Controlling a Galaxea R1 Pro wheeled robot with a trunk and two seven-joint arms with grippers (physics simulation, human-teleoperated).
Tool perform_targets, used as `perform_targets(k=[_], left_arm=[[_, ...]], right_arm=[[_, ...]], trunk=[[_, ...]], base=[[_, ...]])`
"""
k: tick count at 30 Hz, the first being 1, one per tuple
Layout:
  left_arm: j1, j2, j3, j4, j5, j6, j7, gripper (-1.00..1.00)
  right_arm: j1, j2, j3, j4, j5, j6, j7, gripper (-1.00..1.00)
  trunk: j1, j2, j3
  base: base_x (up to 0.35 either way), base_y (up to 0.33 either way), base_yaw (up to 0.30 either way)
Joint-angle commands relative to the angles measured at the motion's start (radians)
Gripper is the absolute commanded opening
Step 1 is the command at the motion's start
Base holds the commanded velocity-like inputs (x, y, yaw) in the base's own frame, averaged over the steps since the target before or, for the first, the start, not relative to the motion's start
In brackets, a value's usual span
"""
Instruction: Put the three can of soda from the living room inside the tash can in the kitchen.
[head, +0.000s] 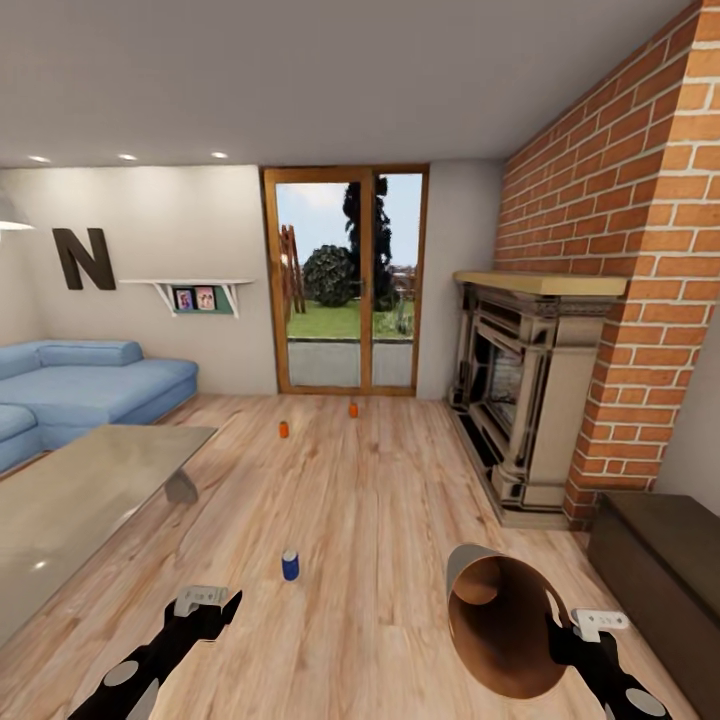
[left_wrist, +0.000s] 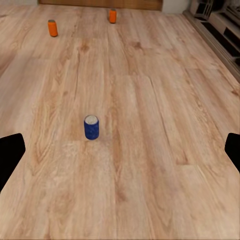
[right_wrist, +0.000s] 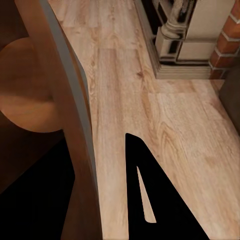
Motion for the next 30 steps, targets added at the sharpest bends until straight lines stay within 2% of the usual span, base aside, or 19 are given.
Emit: perform_targets(k=[1, 30], left_arm=[[0.0, 0.0, 0.0, 0.0, 0.0, 0.0, 0.0, 1.0], [0.0, 0.0, 0.0, 0.0, 0.0, 0.0, 0.0, 1.0]], right_arm=[[-0.001, 0.0, -0.001, -0.002, -0.005, 0.0, -0.001, -1.0], [-0.001, 0.0, 0.0, -0.002, -0.005, 0.0, -0.001, -1.0]], trunk=[[0.0, 0.0, 0.0], [0.0, 0.0, 0.0]], base=[[0.324, 0.0, 0.0], [0.323, 0.0, 0.0]])
